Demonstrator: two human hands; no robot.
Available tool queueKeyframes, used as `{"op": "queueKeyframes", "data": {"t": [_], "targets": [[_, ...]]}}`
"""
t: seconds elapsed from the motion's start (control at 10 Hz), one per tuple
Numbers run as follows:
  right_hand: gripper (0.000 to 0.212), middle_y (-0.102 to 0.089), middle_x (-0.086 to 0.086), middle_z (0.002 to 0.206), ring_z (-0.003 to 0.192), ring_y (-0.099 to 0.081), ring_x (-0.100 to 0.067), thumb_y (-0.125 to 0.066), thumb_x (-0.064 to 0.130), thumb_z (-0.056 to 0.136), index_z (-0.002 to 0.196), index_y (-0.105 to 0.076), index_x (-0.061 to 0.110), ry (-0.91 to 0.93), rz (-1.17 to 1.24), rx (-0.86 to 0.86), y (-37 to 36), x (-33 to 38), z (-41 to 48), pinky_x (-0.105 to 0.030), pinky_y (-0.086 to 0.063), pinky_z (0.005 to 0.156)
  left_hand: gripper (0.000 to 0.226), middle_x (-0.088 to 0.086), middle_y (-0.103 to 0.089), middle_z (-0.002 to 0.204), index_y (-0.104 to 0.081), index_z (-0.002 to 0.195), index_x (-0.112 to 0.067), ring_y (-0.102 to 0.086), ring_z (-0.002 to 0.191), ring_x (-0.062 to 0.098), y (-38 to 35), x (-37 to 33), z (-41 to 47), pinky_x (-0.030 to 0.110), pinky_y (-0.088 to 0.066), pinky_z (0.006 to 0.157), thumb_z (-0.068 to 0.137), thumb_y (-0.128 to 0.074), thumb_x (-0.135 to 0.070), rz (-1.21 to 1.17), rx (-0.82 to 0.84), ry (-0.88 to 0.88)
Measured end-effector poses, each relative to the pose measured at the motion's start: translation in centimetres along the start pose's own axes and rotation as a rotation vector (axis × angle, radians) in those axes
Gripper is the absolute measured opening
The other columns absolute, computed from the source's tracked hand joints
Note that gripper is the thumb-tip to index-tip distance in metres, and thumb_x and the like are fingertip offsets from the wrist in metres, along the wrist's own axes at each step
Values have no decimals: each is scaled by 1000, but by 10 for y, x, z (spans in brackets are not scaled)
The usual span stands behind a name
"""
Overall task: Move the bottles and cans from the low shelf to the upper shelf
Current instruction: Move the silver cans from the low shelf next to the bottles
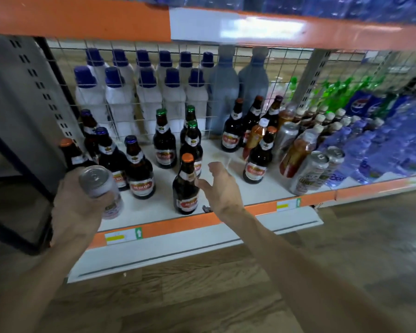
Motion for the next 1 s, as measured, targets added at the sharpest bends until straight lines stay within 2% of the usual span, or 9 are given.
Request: {"op": "queueKeyframes", "data": {"t": [0.1,0.2,0.3,0.4,0.5,0.6,0.7,0.8,1.0], "targets": [[51,-51,-10,138,123,-51,-30,-59,34,95,136,-39,12,-16,-42,10,15,-5,-8,-42,-46,97,59,7,-56,118,-52,131,-11,-55,107,26,20,-71,-37,31,-39,84,79,-79,-14,-86,-3,-6],[51,-55,-14,131,116,-54,-32,-61,36,94,132,-41,9,-58,-79,-31,45,-17,-9,-40,-47,88,60,12,-53,123,-52,132,-15,-52,115,32,48,-125,-60,38,-42,92,78,-79,-15,-160,-46,-101],[46,-58,-15,123,111,-56,-34,-63,32,92,126,-45,7,-138,-84,-105,90,-47,-12,-37,-45,80,63,11,-52,121,-55,127,-24,-49,112,33,71,-177,-71,50,-42,100,70,-82,-32,-51,-160,-297],[43,-60,-16,119,105,-58,-34,-63,31,92,124,-46,8,-209,-115,-157,132,-91,-14,-36,-43,74,67,5,-53,124,-54,128,-29,-50,114,28,65,-248,-79,40,-42,101,69,-82,-43,-79,-98,-386],[42,-60,-19,114,103,-56,-35,-62,31,91,120,-46,6,-268,-141,-185,166,-134,-13,-33,-35,71,66,-5,-60,118,-57,123,-35,-59,106,17,29,-302,-90,41,-51,94,63,-82,-50,-167,84,-478],[45,-59,-19,118,107,-55,-35,-63,29,88,122,-45,5,-290,-114,-187,190,-168,-8,-36,-38,74,62,-11,-65,113,-61,120,-32,-62,102,10,-32,-313,-109,38,-54,90,63,-84,-44,-270,230,-410],[52,-58,-21,124,111,-55,-36,-63,26,88,131,-42,6,-306,-98,-189,204,-191,3,-41,-43,83,67,-9,-66,112,-62,119,-32,-63,100,13,-93,-307,-123,41,-54,88,58,-82,-50,-220,286,-363],[56,-56,-20,129,116,-54,-36,-62,22,89,138,-38,8,-255,-97,-177,211,-205,17,-40,-42,87,66,-4,-66,112,-62,119,-28,-62,100,17,-139,-300,-127,41,-53,88,59,-85,-43,-120,322,-322],[48,-55,-19,127,113,-54,-36,-61,21,89,130,-41,8,-234,-85,-150,220,-236,54,-34,-34,75,61,-4,-69,109,-65,119,-23,-63,97,14,-182,-289,-126,30,-51,83,62,-88,-27,-97,296,-208]]}}
Point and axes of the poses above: each hand's wrist, its own z-axis towards the middle knuckle, its own y-axis out of the back of the hand, x = y × z, the point moved 6 cm from there along z, towards the middle knuckle
